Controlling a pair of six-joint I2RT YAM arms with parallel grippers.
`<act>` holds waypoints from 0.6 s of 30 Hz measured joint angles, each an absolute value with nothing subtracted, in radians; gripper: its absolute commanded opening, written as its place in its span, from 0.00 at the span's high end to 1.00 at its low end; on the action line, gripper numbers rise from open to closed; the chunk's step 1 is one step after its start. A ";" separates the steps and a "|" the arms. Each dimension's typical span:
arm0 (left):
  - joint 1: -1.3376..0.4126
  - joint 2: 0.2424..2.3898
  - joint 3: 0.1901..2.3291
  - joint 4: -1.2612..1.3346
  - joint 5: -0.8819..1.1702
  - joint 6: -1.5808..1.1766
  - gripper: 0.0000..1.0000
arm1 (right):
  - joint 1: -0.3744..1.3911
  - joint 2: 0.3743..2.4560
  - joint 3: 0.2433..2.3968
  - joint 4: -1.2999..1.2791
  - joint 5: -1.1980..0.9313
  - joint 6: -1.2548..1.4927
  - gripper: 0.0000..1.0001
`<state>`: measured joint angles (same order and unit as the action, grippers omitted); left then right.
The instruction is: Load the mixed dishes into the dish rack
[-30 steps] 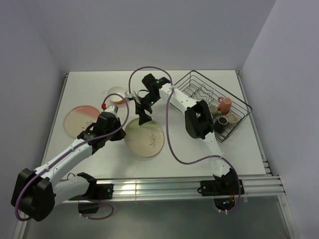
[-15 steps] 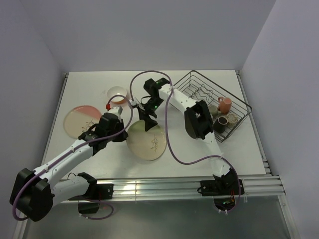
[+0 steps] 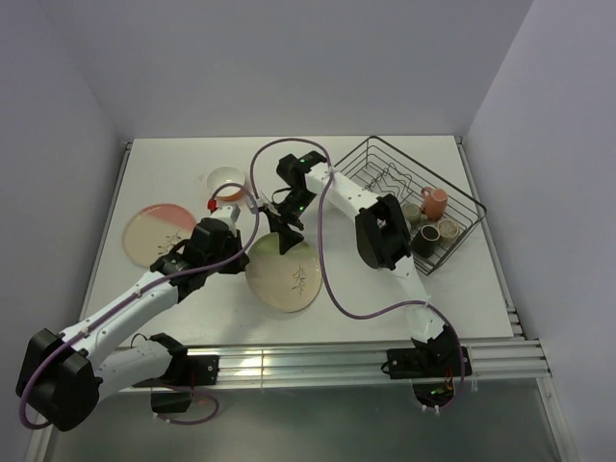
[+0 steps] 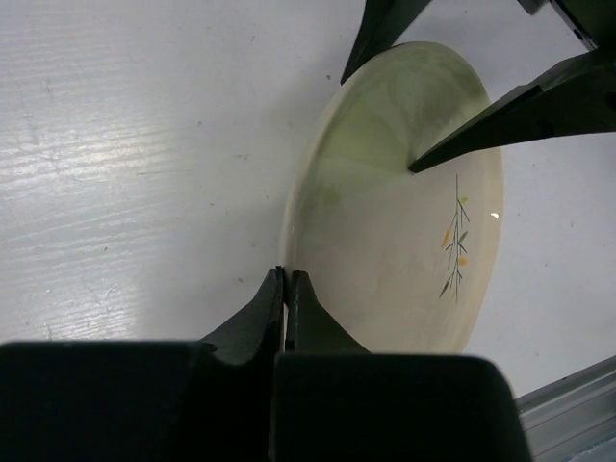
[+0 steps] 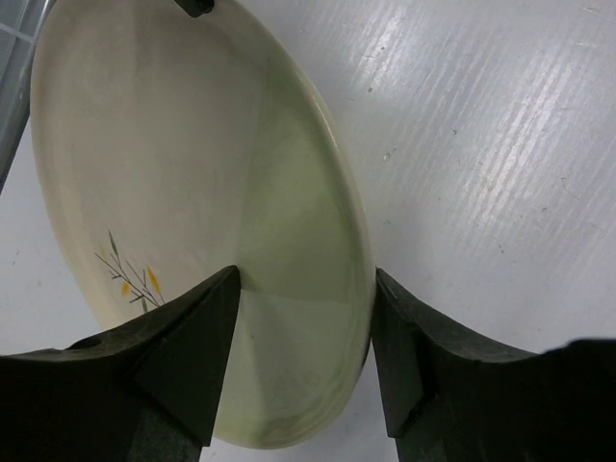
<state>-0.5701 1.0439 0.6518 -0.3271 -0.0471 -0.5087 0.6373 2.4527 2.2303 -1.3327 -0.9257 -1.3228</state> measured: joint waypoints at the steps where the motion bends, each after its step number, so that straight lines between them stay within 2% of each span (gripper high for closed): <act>1: -0.570 1.044 0.654 -0.327 -0.048 -0.508 1.00 | 0.638 2.453 2.230 -1.335 -0.926 -1.324 0.40; 18: -0.584 1.065 0.702 -0.406 -0.046 -0.438 1.00 | 0.634 2.434 2.165 -1.348 -0.958 -1.295 0.69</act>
